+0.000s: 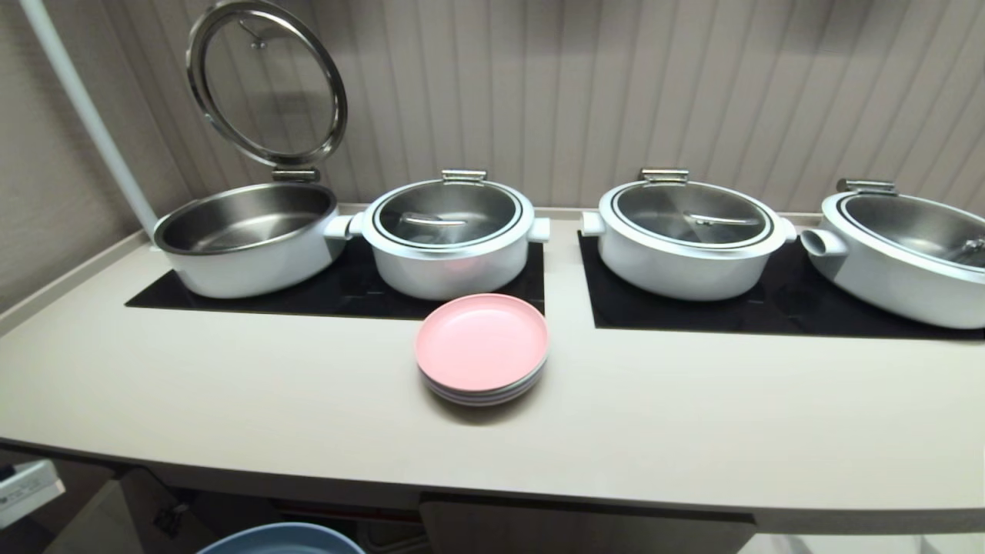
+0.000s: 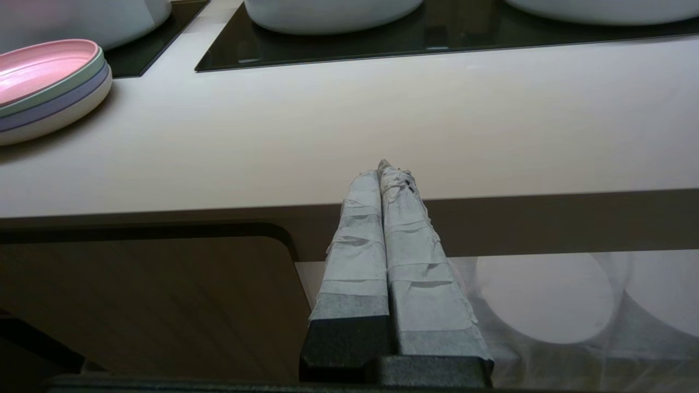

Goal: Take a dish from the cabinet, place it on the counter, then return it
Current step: Put it back into the cabinet

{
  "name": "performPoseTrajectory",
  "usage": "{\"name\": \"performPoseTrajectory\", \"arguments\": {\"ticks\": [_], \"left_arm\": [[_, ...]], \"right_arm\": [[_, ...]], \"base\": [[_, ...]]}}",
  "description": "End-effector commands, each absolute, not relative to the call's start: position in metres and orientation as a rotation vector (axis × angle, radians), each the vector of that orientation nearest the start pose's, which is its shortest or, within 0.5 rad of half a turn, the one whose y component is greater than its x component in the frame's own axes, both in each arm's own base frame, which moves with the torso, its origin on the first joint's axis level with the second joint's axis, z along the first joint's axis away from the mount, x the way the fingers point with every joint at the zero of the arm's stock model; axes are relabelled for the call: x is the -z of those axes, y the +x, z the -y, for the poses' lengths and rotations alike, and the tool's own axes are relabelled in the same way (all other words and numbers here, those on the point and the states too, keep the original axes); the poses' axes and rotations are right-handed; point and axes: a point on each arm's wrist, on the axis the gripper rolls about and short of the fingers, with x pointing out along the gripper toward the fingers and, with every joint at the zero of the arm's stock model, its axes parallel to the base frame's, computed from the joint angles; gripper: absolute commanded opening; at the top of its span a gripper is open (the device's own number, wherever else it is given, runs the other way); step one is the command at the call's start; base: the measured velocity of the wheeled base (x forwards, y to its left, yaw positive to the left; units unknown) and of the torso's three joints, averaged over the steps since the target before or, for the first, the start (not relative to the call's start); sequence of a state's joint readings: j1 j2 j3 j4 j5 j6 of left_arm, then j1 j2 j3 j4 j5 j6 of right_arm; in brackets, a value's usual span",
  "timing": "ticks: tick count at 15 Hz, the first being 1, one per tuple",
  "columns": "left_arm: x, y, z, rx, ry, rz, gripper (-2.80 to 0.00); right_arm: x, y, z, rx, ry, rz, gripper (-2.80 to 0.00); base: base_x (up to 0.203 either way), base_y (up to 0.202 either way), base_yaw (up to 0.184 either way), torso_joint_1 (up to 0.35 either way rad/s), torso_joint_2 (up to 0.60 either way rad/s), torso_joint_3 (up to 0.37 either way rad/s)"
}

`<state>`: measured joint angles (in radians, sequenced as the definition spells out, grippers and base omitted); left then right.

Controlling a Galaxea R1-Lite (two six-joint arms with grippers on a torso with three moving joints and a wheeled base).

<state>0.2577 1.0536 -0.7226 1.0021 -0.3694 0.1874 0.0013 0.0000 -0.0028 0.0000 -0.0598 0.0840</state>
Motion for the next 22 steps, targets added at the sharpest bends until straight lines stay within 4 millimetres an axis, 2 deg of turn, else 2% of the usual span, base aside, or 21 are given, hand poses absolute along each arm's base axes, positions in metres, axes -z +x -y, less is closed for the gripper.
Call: {"name": "performPoseTrajectory", "arguments": {"ticks": [1, 10, 22], "left_arm": [[-0.1772, 0.0676, -0.0093, 0.216, -0.253, -1.258, -2.80], [-0.1750, 0.0678, -0.0091, 0.224, -0.259, -1.268, -2.80], [-0.1736, 0.0697, -0.0095, 0.227, -0.268, -1.282, -2.80]], "right_arm": [[-0.0763, -0.0231, 0.0014, 0.058, 0.084, 0.006, -2.80], [-0.0763, -0.0231, 0.0014, 0.058, 0.084, 0.006, -2.80], [-0.0762, -0.0231, 0.0014, 0.058, 0.086, 0.004, -2.80]], "base": [[0.000, 0.000, 0.000, 0.000, 0.00, 0.000], [0.000, 0.000, 0.000, 0.000, 0.00, 0.000], [0.000, 0.000, 0.000, -0.145, 0.31, 0.159]]}}
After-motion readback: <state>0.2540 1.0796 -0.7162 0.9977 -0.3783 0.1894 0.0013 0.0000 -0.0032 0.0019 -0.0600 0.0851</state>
